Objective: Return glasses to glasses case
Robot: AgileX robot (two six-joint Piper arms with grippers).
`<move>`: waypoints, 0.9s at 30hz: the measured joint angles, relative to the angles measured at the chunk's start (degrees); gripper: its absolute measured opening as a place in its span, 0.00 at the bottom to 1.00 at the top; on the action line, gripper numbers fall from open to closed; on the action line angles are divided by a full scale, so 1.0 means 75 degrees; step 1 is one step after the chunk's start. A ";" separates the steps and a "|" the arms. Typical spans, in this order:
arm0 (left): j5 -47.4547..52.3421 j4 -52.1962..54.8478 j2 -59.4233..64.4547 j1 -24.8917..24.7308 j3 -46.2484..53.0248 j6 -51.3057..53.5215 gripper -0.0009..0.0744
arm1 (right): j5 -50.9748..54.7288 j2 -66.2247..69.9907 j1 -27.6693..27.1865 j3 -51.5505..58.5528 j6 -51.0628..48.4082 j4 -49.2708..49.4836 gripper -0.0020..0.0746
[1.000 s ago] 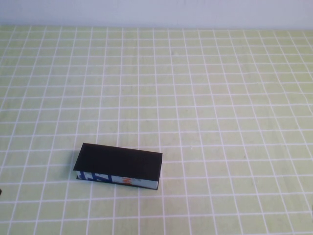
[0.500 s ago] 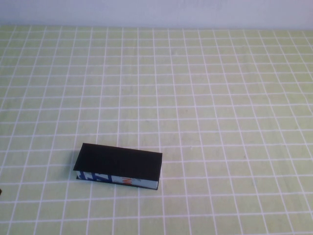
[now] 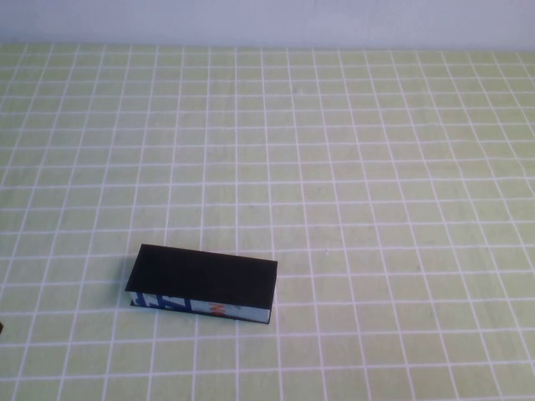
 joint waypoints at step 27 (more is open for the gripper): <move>0.0000 0.0000 0.0000 0.0000 0.0000 0.0000 0.01 | -0.2028 -0.1136 -0.3592 0.2721 0.0236 -0.0182 0.01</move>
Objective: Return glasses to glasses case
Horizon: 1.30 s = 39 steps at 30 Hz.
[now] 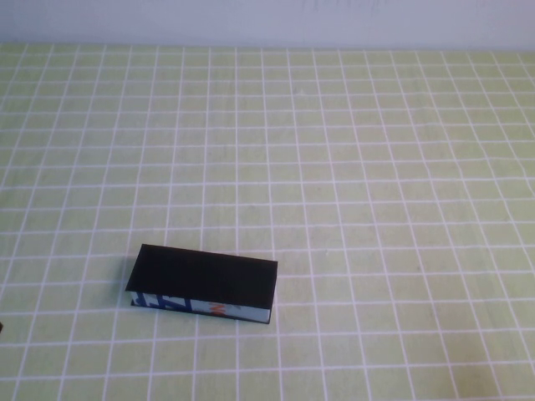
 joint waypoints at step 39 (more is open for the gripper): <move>-0.0343 0.0000 0.0000 0.0000 0.0000 0.0000 0.01 | 0.1347 0.0000 0.0014 0.0000 -0.2723 0.1938 0.01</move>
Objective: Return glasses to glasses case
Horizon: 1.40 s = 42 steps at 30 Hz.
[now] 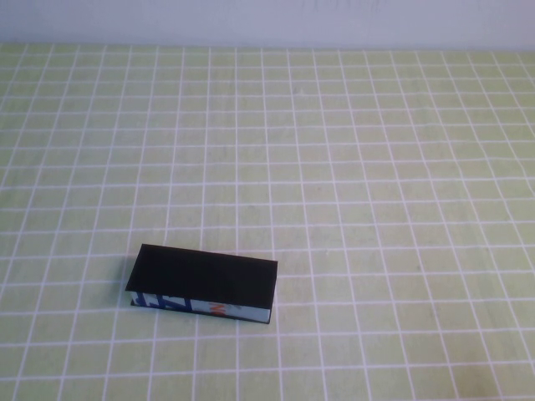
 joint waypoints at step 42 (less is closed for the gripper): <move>0.3476 0.9914 -0.0193 0.2575 0.0000 -0.9291 0.01 | 0.0000 -0.0016 0.0000 0.0000 -0.0042 0.0023 0.01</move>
